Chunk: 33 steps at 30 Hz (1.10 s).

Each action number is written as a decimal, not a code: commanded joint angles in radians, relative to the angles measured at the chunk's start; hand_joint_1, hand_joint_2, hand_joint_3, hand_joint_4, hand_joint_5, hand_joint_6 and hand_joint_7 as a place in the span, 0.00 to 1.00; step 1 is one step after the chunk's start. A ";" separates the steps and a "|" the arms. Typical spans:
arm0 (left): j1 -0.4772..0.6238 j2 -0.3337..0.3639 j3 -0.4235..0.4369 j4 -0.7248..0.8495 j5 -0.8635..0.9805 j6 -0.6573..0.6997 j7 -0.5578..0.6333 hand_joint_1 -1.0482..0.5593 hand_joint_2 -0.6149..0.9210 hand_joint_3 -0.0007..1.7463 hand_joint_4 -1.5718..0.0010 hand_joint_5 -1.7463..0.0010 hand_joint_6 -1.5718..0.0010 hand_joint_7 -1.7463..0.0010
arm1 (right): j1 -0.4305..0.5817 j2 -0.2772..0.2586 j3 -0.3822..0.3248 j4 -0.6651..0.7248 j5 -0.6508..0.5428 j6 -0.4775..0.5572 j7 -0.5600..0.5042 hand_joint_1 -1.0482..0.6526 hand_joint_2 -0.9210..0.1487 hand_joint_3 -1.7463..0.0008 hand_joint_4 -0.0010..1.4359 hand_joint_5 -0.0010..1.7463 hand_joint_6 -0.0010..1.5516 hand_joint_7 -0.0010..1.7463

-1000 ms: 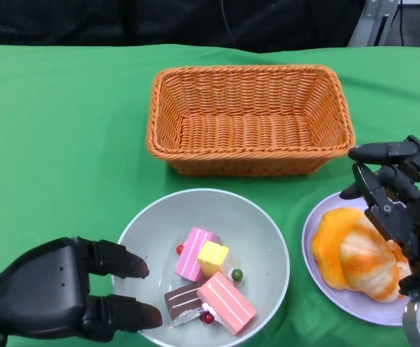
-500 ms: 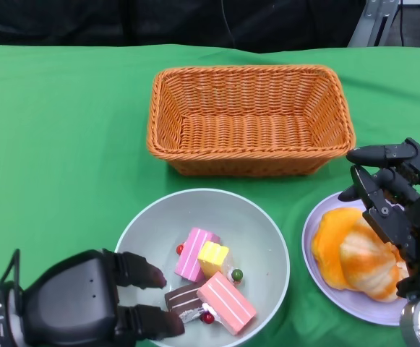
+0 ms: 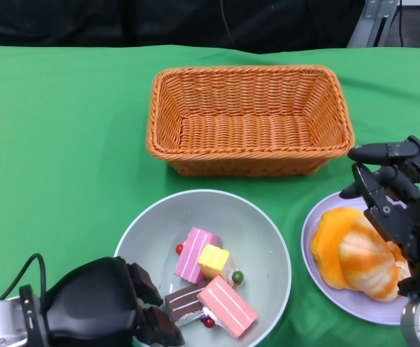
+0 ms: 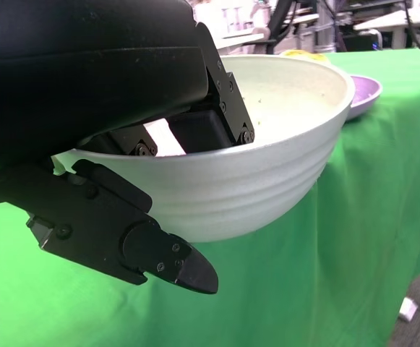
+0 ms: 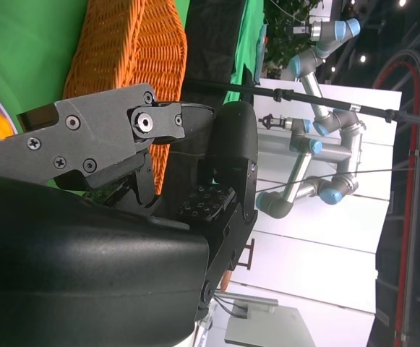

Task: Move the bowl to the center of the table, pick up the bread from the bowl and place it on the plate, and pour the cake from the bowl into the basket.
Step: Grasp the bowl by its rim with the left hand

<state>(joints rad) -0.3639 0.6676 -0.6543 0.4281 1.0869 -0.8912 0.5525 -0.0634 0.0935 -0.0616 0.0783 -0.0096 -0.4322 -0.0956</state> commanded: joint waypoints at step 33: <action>-0.106 -0.036 0.099 0.303 -0.103 -0.342 0.356 0.70 0.69 0.63 0.46 0.17 0.48 0.20 | -0.001 -0.001 0.006 0.043 -0.022 -0.032 -0.019 0.53 0.00 0.88 0.55 0.74 0.51 0.54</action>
<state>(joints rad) -0.4847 0.6062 -0.5808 0.7522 1.0145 -1.2096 0.9198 -0.0631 0.0968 -0.0528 0.1160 -0.0347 -0.4571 -0.1086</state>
